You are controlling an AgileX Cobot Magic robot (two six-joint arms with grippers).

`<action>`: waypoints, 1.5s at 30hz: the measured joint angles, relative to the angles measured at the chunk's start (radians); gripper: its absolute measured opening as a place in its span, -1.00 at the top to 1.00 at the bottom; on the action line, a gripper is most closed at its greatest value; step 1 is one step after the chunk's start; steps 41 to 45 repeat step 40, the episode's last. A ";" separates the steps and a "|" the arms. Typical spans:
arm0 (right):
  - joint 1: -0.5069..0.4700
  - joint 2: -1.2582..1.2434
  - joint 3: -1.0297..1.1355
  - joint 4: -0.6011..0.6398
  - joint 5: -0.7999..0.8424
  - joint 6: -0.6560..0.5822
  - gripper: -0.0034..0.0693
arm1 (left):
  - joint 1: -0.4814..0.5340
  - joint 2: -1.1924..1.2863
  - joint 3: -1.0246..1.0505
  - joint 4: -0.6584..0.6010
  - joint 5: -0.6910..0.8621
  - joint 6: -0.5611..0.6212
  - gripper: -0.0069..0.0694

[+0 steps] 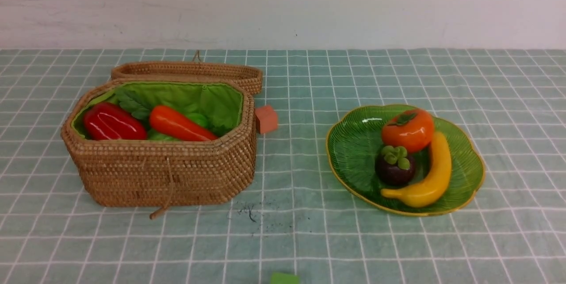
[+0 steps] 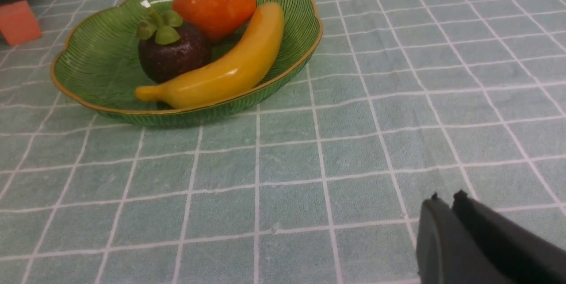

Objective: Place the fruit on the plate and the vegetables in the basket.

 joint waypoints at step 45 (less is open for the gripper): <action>0.000 0.000 0.000 0.000 0.001 0.000 0.69 | 0.001 0.000 0.000 0.026 0.000 -0.021 0.82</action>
